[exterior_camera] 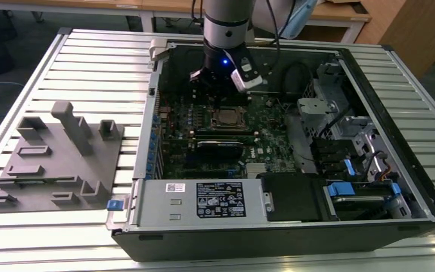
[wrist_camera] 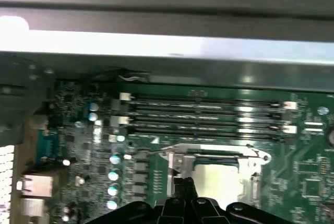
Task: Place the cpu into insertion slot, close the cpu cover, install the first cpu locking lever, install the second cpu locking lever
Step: 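Install the first cpu locking lever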
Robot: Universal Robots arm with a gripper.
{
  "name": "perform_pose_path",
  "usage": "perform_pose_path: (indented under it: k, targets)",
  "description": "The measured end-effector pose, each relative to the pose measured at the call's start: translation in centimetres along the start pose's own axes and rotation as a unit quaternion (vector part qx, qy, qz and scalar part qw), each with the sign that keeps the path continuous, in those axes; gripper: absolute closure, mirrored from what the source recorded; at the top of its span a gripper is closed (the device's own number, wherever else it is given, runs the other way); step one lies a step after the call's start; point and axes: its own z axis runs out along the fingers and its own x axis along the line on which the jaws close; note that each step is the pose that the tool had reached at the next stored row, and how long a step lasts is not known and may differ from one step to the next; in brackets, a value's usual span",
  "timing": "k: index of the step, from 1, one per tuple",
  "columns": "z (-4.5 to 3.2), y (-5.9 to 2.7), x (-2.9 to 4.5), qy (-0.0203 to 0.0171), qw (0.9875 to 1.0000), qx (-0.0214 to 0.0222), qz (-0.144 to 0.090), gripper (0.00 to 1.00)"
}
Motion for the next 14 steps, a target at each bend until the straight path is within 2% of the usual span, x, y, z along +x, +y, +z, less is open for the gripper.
perform_pose_path:
  k: [9, 11, 14]
  targets:
    - [0.12, 0.09, 2.94, -0.0005, 1.0000, -0.0001, 0.000, 0.90]
    - [0.13, 0.11, 3.27, -0.0005, 1.0000, -0.0001, 0.000, 0.90]
    - [0.13, 0.11, 3.31, -0.0004, 1.0000, 0.0000, 0.000, 0.90]
